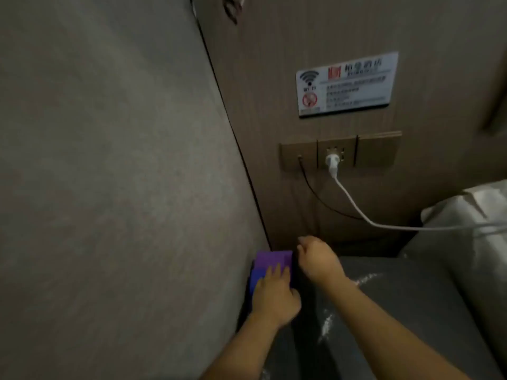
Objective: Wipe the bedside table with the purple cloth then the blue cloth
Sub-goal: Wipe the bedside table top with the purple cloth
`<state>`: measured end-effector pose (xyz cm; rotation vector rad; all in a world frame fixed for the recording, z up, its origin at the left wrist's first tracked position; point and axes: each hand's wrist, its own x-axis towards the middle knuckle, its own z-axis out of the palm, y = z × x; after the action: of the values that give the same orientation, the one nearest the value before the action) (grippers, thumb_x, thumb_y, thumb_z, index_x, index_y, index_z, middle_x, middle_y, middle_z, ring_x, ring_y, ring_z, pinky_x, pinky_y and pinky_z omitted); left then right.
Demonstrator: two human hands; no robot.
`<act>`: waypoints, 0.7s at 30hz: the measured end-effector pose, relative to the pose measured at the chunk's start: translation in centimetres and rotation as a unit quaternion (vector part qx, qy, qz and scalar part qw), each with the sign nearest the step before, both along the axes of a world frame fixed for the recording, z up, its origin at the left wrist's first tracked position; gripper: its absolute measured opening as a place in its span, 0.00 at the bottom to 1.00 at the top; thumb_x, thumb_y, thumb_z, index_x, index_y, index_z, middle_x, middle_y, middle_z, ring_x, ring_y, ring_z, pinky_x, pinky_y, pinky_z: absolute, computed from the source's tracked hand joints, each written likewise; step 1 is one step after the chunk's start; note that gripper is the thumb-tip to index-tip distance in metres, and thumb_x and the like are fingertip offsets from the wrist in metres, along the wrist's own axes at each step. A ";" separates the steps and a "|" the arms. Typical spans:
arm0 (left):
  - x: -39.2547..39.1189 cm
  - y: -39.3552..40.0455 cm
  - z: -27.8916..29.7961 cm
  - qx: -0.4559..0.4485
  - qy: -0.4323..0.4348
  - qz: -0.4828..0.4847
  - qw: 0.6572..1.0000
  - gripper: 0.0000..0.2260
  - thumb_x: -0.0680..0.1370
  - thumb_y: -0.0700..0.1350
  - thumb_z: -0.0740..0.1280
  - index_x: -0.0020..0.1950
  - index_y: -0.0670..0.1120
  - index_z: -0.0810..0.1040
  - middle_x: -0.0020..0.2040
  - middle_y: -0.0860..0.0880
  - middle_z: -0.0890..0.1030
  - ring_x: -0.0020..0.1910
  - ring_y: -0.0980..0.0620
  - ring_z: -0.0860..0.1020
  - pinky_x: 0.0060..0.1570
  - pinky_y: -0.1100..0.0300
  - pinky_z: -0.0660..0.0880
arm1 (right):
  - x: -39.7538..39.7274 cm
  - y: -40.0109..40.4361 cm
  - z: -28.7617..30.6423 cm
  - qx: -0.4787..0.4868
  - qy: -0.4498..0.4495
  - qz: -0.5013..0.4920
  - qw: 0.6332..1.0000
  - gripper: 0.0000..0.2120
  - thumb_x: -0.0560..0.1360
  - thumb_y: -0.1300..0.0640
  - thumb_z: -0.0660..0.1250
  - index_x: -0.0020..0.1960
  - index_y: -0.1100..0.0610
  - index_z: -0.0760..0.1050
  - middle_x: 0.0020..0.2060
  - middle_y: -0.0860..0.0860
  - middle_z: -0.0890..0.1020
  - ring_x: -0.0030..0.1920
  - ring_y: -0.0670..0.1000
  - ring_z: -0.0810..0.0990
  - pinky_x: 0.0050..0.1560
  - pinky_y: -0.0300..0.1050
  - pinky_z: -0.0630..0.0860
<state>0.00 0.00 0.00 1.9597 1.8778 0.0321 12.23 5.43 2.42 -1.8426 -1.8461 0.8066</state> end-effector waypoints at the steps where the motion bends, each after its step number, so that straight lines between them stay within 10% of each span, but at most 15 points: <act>1: 0.1 -0.2 -1.4 -0.018 0.031 -0.018 0.999 0.30 0.78 0.49 0.56 0.78 0.46 0.53 0.79 0.44 0.53 0.78 0.45 0.51 0.75 0.49 0.51 | -0.6 -0.2 -1.4 -0.007 -0.034 0.027 0.999 0.21 0.80 0.56 0.55 0.71 0.60 0.64 0.72 0.57 0.66 0.72 0.54 0.64 0.69 0.45 0.62; 6: -0.2 -0.6 -5.8 -0.024 0.105 -0.070 0.992 0.30 0.79 0.54 0.54 0.79 0.49 0.50 0.80 0.47 0.48 0.78 0.43 0.42 0.75 0.46 0.41 | -4.0 0.6 -6.4 -0.006 -0.132 0.149 0.980 0.26 0.78 0.56 0.54 0.75 0.58 0.55 0.76 0.54 0.56 0.76 0.54 0.53 0.74 0.50 0.52; 21: -0.6 -0.9 -7.2 -0.010 0.075 -0.067 0.995 0.21 0.79 0.50 0.58 0.71 0.46 0.66 0.71 0.43 0.70 0.71 0.45 0.65 0.73 0.51 0.56 | -8.0 3.0 -9.8 -0.026 -0.208 0.201 0.957 0.25 0.81 0.49 0.49 0.75 0.59 0.56 0.77 0.55 0.54 0.75 0.57 0.54 0.74 0.53 0.56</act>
<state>-0.57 -0.88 -7.20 2.1221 1.8226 -0.1776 4.21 8.43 -7.37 -1.7952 -2.5450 0.6282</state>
